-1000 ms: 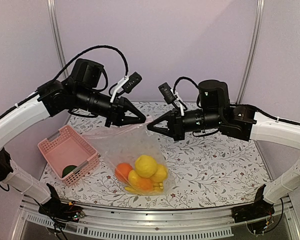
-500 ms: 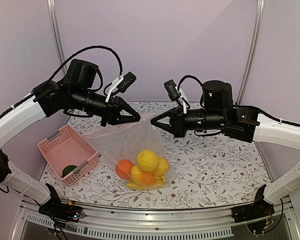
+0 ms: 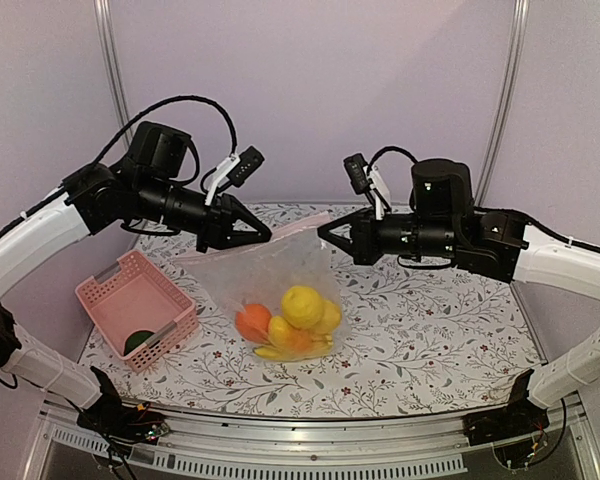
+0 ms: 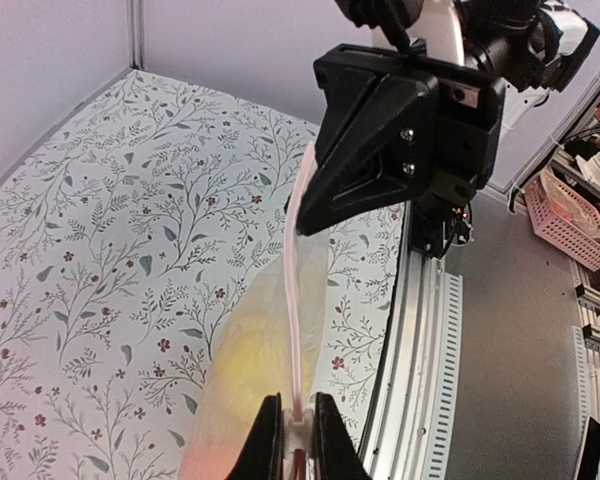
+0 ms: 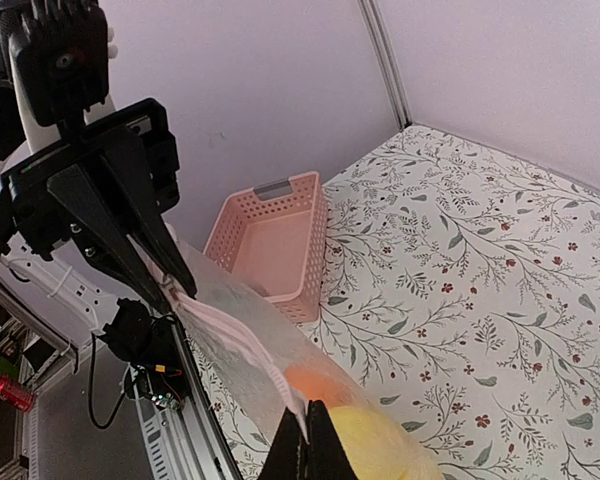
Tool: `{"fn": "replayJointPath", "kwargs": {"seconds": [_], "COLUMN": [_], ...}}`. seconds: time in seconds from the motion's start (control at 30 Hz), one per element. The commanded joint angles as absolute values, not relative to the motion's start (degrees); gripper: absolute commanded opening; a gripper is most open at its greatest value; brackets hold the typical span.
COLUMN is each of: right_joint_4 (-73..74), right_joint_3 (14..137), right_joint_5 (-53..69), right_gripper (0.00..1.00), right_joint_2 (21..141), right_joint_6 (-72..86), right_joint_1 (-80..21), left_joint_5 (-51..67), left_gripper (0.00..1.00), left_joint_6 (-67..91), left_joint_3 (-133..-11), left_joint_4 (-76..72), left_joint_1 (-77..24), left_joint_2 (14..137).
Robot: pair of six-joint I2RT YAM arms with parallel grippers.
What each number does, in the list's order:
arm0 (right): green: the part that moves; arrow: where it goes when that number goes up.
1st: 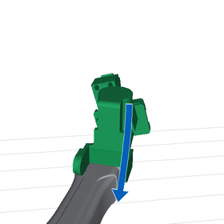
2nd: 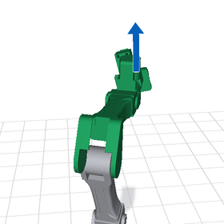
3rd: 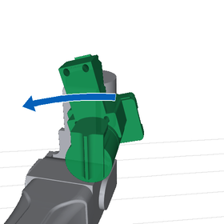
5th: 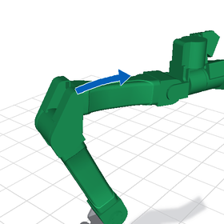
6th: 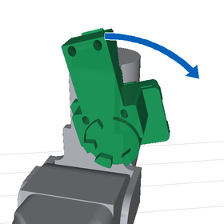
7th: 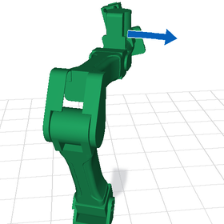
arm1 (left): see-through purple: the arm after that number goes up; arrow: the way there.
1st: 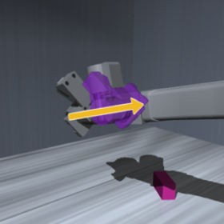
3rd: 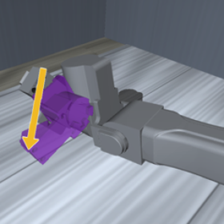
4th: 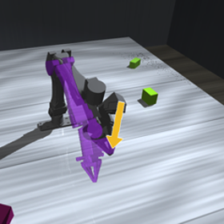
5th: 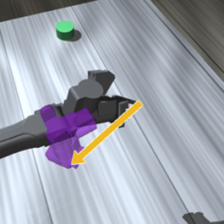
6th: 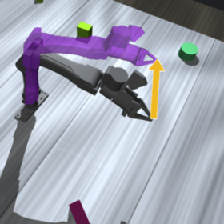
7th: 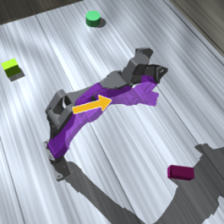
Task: Place the food in the zip-top bag and seal the zipper
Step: Zip the zipper of the food storage bag.
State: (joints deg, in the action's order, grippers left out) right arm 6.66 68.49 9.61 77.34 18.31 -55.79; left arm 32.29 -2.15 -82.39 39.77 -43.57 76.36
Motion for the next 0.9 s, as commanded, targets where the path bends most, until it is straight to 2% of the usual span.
{"fn": "replayJointPath", "kwargs": {"seconds": [0.0,0.87], "right_joint_4": [11.78,21.03], "right_joint_3": [68.47,67.01], "right_joint_5": [0.28,-11.91], "right_gripper": [0.0,0.0], "right_joint_2": [74.23,68.95], "right_joint_6": [19.69,23.54], "right_joint_1": [-52.07,-43.91], "left_joint_5": [31.9,31.47], "left_gripper": [0.0,0.0], "left_joint_6": [-2.9,-3.51], "left_joint_3": [-81.33,-77.87], "left_joint_4": [44.16,44.95], "left_joint_1": [-41.86,-37.01], "left_joint_2": [73.7,71.52]}}
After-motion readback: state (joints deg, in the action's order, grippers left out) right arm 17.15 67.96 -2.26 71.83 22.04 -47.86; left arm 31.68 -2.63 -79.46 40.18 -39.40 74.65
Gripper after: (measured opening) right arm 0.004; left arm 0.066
